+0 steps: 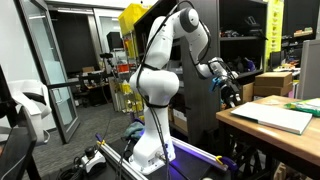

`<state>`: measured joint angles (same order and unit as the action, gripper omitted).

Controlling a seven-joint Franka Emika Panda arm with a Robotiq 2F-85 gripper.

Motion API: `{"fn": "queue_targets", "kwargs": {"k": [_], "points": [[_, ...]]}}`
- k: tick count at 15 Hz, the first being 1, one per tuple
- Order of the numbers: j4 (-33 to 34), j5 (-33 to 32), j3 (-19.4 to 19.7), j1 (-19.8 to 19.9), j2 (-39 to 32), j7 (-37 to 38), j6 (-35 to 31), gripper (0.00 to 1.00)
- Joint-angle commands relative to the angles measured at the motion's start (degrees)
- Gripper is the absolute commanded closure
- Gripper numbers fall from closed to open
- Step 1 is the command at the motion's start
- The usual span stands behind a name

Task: Close the book.

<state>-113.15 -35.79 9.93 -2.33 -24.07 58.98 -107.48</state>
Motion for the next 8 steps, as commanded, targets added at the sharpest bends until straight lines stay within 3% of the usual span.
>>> {"fn": "queue_targets", "kwargs": {"k": [1,8], "points": [[0.3,-1.5,-0.5,-1.0,0.1,2.0,1.9,0.0],[1.5,0.2,-2.2,-0.7,-1.0,0.7,2.8,0.0]]}}
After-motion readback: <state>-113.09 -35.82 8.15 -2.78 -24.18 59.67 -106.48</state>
